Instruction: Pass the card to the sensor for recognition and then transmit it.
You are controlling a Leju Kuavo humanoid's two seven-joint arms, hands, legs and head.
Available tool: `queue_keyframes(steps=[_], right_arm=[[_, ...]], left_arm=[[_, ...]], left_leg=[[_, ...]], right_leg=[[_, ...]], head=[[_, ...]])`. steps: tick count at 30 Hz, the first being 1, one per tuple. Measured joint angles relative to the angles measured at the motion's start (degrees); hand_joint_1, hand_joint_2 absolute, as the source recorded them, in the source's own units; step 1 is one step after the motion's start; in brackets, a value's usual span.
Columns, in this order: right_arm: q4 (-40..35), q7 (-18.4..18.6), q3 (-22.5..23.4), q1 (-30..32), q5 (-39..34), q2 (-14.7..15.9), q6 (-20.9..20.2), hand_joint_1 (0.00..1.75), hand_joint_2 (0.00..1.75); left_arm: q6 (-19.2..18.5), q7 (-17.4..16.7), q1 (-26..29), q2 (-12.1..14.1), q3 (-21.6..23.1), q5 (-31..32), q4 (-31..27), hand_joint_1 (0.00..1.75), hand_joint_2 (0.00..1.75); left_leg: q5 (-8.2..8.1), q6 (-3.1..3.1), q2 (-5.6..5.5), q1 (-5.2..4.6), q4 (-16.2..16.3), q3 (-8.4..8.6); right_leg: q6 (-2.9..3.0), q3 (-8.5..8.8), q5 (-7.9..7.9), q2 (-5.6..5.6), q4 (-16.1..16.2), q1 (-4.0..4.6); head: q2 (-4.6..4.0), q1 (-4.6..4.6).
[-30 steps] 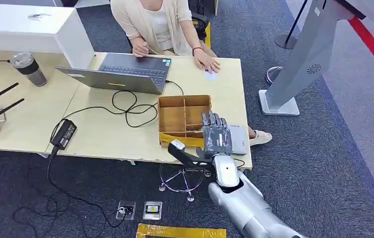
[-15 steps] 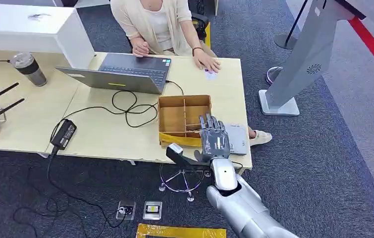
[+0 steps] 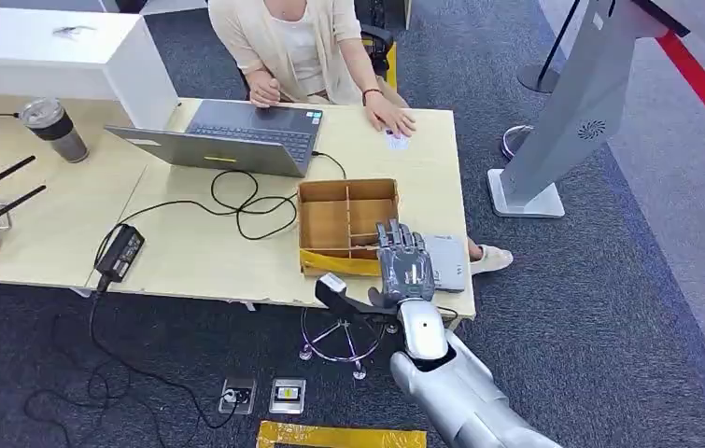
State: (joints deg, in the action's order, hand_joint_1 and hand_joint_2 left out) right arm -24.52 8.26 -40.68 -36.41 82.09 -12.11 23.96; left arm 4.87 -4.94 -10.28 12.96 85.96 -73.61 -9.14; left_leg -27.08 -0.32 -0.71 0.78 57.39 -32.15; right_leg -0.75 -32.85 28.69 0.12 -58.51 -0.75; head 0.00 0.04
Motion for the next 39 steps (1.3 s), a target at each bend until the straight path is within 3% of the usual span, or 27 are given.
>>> queue_keyframes(steps=[27, 39], right_arm=[[1.8, 0.7, -0.1, -4.2, 0.8, -0.7, -2.6, 0.00, 1.75], [2.8, -1.0, -0.2, -4.4, 0.9, -1.7, -3.0, 0.00, 1.75]], left_arm=[[-1.2, 1.2, 0.0, 0.5, 0.0, 3.2, 0.0, 0.00, 0.00], [-0.7, 0.4, 0.0, 0.5, 0.0, 1.8, 0.0, 0.00, 0.00]], left_leg=[[0.00, 0.00, 0.00, 0.00, 0.0, 0.00], [0.00, 0.00, 0.00, 0.00, 0.0, 0.00]], right_leg=[[0.00, 0.00, 0.00, 0.00, 0.0, 0.00], [0.00, 0.00, 0.00, 0.00, 0.0, 0.00]], head=[[0.00, 0.00], [0.00, 0.00]])
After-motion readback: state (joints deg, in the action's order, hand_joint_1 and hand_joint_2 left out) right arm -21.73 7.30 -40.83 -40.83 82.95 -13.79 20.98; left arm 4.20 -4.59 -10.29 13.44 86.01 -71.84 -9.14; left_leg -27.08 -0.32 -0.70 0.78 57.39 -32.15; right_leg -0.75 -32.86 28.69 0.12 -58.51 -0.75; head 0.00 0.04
